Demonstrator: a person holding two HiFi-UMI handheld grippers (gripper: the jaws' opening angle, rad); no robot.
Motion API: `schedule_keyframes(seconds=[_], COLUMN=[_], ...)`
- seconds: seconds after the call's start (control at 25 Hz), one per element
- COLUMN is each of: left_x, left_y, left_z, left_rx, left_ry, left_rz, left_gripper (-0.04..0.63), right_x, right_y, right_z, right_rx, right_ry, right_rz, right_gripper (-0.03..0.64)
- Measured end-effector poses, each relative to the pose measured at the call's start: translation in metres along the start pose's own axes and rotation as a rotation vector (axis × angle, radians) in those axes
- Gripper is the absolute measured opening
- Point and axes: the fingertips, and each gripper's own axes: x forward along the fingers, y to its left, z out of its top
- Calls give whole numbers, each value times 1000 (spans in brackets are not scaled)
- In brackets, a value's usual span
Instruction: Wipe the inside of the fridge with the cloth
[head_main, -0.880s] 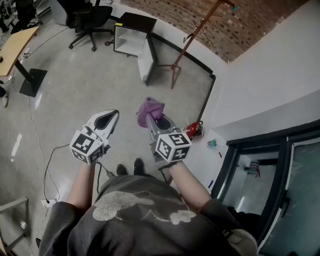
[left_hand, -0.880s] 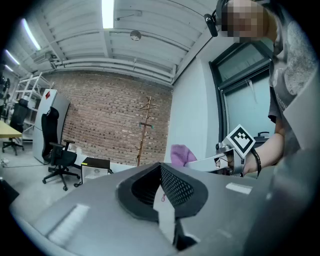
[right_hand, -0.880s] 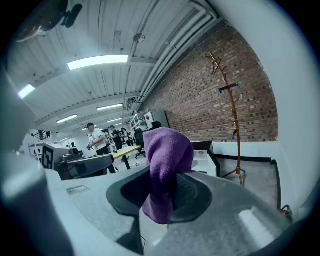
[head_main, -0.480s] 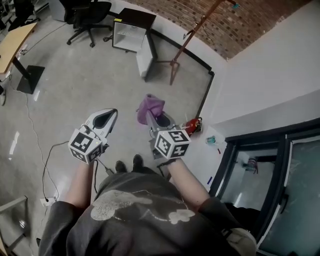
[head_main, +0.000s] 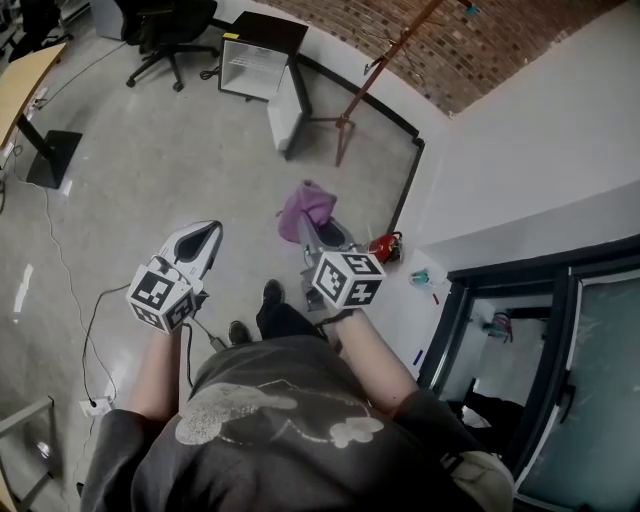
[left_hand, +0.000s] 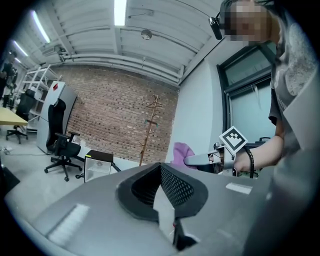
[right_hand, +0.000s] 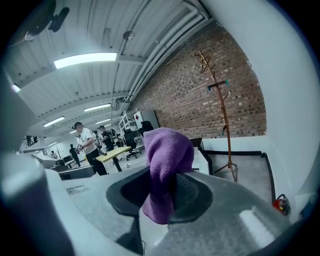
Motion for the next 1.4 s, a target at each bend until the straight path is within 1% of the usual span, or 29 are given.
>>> schedule_keyframes(seconds=[0.2,0.36,0.6,0.72,0.84,1.0,1.08,1.16,1.32,1.4], left_x=[15,38,105,148,190,231,247,261,283,295], left_y=[23,43,94,122,146,171,178,184,211,223], left_z=[-3,-6,-3,9,28,57,68,72,69,71], left_rx=[18,-7,-32,-23,-13,-3,-5,2,35,22], left_ry=[2,18,57,59,59,31,13,12,23,20], left_rz=[37,58,79,88,107,124,117,115,132,114], left_gripper=[17,18,17,18,18,18,18,17,18,18], right_x=[32,80,166,200,230,264,280,295,321,337], right_y=[-24,-49,-98,-125,-152,-181,-190,-195,-197,-195], right_z=[-2,-3,35,52,71,97,104,107,114,121], right_rx=[34,59,89,93,91,102,98,91,93,90], right_ry=[26,70,76,99,124,128,136,148,160,157], right_rz=[0,22,36,41,51,57,60,64,77,86], right_gripper=[84,84,84,84,84,84,84,84,85,86])
